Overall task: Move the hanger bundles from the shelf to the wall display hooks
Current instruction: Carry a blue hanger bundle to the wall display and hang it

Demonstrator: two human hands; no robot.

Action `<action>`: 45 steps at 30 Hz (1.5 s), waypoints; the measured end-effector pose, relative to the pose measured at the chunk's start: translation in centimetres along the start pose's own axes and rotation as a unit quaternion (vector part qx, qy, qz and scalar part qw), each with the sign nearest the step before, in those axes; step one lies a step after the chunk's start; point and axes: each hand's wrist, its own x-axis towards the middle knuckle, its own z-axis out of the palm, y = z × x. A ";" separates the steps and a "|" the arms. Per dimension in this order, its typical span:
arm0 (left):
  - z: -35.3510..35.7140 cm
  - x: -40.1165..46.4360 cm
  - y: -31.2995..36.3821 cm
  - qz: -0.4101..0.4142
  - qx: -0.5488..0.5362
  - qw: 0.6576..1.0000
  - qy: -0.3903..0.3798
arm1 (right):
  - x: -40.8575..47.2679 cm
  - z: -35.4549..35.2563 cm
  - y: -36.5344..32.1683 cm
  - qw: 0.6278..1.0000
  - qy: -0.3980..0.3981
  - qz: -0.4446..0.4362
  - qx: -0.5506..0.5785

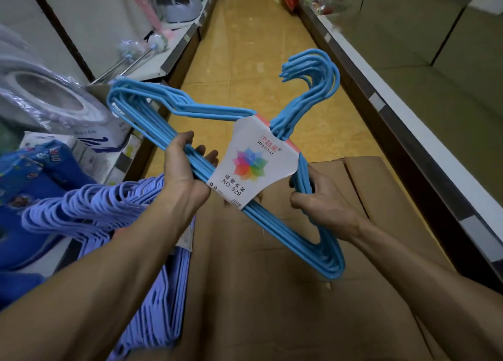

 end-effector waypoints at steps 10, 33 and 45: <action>9.2 -11.0 12.8 0.015 -0.024 0.999 0.017 | -2.9 -7.3 -19.0 0.998 0.007 0.021 -0.061; 41.1 -48.4 56.4 0.076 0.022 0.995 -0.058 | -13.3 -30.0 -77.4 0.995 0.060 -0.006 -0.081; 41.9 -58.3 62.2 0.129 -0.023 0.986 -0.099 | -18.8 -32.0 -86.9 0.991 0.070 -0.079 -0.082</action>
